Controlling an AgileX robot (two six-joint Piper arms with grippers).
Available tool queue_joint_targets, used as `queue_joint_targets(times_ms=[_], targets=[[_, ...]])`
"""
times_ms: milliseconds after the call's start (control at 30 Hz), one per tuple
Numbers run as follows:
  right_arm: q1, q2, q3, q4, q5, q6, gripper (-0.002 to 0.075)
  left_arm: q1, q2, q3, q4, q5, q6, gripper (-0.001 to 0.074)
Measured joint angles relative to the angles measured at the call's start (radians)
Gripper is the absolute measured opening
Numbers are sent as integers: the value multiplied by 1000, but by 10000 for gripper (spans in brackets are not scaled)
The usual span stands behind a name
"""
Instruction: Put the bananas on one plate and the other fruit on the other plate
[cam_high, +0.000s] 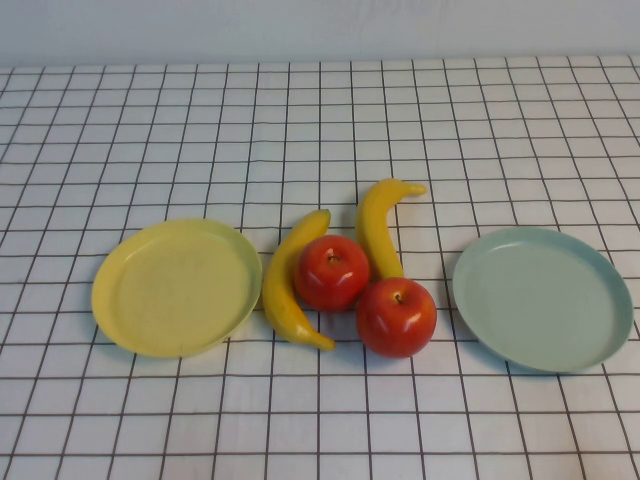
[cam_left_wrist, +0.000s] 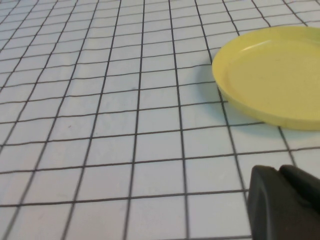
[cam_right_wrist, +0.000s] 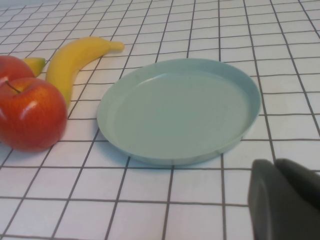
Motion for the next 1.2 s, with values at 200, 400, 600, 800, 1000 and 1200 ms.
queue_joint_targets(times_ms=[200, 400, 600, 800, 1000, 1200], targets=[[0, 0, 0, 0, 0, 0, -17, 0, 0, 0, -518, -123, -323, -4], [0, 0, 0, 0, 0, 0, -17, 0, 0, 0, -630, -299, -366, -4], [0, 0, 0, 0, 0, 0, -17, 0, 0, 0, -644, -431, -368, -4], [0, 0, 0, 0, 0, 0, -17, 0, 0, -74, -517, -294, -291, -4], [0, 0, 0, 0, 0, 0, -17, 0, 161, -306, -409, -97, -89, -4], [0, 0, 0, 0, 0, 0, -17, 0, 429, -463, -402, 97, 57, -4]])
